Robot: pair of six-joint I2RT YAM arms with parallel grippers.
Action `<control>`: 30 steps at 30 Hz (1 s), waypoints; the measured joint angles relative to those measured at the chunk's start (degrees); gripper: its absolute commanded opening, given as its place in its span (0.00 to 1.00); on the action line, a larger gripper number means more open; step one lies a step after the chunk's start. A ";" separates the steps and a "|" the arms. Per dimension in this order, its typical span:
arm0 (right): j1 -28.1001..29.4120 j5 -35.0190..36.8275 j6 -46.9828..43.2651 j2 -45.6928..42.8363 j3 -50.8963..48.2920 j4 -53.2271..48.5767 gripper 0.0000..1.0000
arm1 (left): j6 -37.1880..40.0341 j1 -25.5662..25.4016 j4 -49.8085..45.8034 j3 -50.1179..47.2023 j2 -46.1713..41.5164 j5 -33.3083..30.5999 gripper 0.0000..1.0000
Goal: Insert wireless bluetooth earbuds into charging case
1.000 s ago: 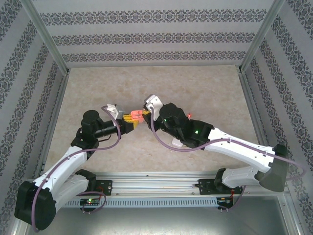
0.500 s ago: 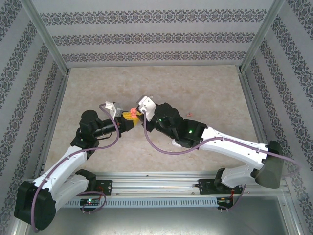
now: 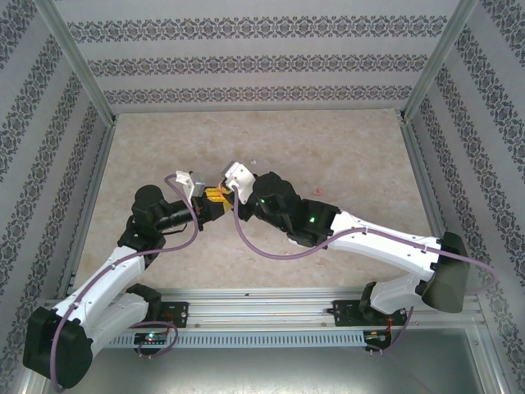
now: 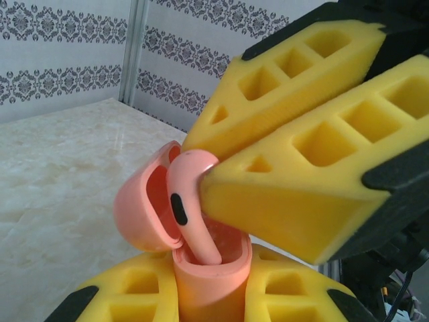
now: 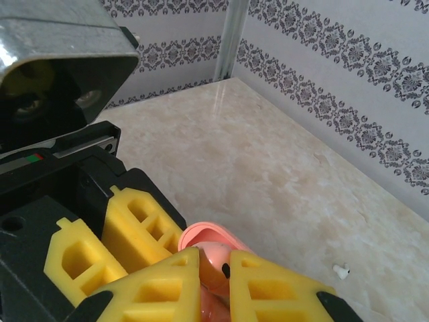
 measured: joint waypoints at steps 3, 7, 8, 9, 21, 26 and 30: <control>0.00 -0.42 0.00 -0.02 0.00 0.26 0.14 | 0.02 0.00 -0.37 0.33 -0.04 -0.02 0.00; 0.00 -0.57 0.00 -0.02 -0.02 0.28 0.14 | 0.04 0.00 -0.76 0.44 -0.13 -0.04 0.00; 0.00 -0.57 0.00 -0.02 -0.02 0.26 0.13 | 0.07 0.00 -0.81 0.44 -0.15 -0.04 0.00; 0.00 -0.57 0.00 -0.02 -0.02 0.24 0.14 | 0.07 0.00 -0.81 0.44 -0.17 -0.07 0.00; 0.00 -2.75 0.07 -2.34 -2.69 0.92 0.17 | 0.48 -0.37 -2.21 0.55 -0.92 -0.26 0.00; 0.00 -3.19 0.07 -2.71 -3.52 1.64 0.20 | 0.50 -0.37 -2.67 0.55 -1.09 -0.26 0.00; -0.02 -3.28 0.09 -2.71 -3.56 1.64 0.24 | 0.50 -0.37 -3.02 0.55 -1.18 -0.28 0.00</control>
